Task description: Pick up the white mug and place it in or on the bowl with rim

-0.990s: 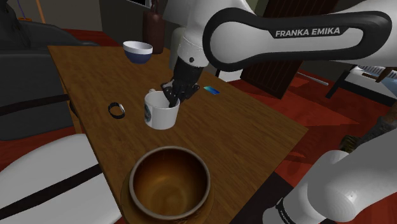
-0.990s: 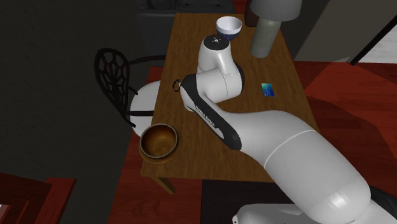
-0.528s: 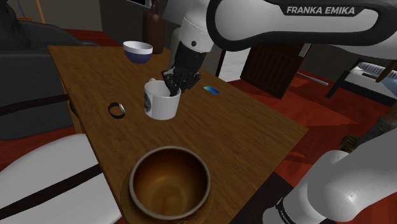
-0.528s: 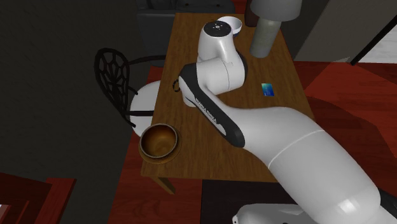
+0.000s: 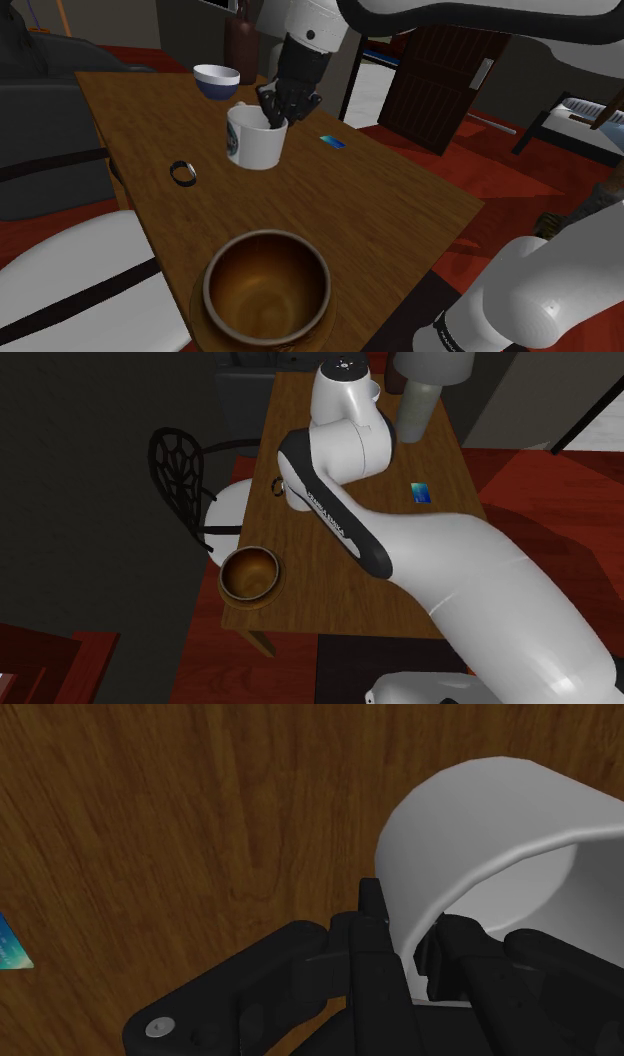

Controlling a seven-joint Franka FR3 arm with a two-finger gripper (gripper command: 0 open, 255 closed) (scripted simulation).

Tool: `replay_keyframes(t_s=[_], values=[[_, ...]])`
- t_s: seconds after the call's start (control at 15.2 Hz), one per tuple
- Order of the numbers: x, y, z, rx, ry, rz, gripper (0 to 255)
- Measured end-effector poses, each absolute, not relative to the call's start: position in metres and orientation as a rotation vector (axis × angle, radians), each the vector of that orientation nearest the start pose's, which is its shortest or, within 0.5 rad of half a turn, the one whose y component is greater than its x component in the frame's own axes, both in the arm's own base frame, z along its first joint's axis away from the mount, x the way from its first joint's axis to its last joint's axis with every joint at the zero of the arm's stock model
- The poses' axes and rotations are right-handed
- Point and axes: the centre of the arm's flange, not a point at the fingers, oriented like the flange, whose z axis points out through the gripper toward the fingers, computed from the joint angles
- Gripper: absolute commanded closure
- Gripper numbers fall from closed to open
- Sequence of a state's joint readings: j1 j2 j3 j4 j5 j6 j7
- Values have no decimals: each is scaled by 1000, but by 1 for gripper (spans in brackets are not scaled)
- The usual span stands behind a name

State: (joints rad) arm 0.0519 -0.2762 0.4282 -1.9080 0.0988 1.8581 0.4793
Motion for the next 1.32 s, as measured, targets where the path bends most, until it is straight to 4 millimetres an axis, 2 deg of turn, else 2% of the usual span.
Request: replay_keyframes(t_s=[0.92, 1.12, 1.32], values=[[428, 259, 692, -3050, 31, -288, 255], [405, 270, 698, -3050, 31, -287, 255], [368, 290, 702, -3050, 29, -288, 255]])
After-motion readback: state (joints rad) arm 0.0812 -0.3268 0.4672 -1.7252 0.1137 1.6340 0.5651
